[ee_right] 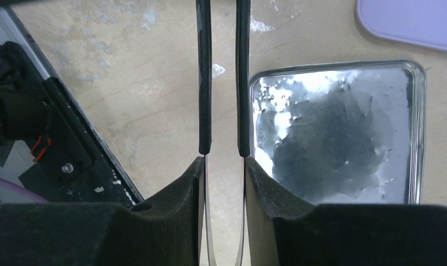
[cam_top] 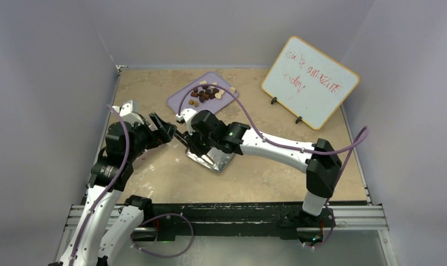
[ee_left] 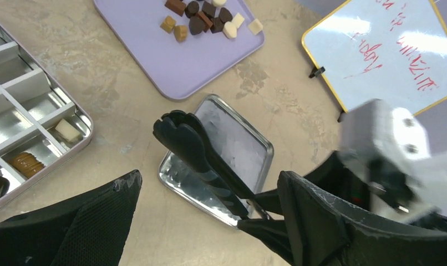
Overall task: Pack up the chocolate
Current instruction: Adjust the clamp.
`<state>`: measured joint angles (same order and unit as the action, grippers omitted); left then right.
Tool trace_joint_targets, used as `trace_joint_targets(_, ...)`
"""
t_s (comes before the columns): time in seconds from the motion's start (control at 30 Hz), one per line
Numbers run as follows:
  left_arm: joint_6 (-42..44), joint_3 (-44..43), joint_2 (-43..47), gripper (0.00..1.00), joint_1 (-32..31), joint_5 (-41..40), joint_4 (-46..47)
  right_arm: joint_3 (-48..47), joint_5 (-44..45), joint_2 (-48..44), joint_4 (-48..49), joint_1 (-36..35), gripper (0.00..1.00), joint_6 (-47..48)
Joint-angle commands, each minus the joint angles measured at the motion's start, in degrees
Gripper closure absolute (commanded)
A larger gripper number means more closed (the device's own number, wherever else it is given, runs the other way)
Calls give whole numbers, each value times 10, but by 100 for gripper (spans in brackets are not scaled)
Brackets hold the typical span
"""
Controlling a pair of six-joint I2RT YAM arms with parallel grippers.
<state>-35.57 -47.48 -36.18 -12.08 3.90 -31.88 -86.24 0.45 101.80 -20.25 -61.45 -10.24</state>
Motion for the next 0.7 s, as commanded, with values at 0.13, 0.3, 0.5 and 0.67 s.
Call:
trace_joint_targets(0.13,-7,6,-58,9,1,1,50,43,-4,-85,74,2,69,0)
trace_joint_targets(0.3,-2,10,-96,10,1,-3,47,54,4,-110,82,1,70,1)
trace_joint_targets(0.5,-1,4,-141,10,1,-6,21,55,29,-128,74,2,70,3)
trace_joint_targets(0.67,4,2,-160,9,1,6,14,35,66,-121,56,3,70,11)
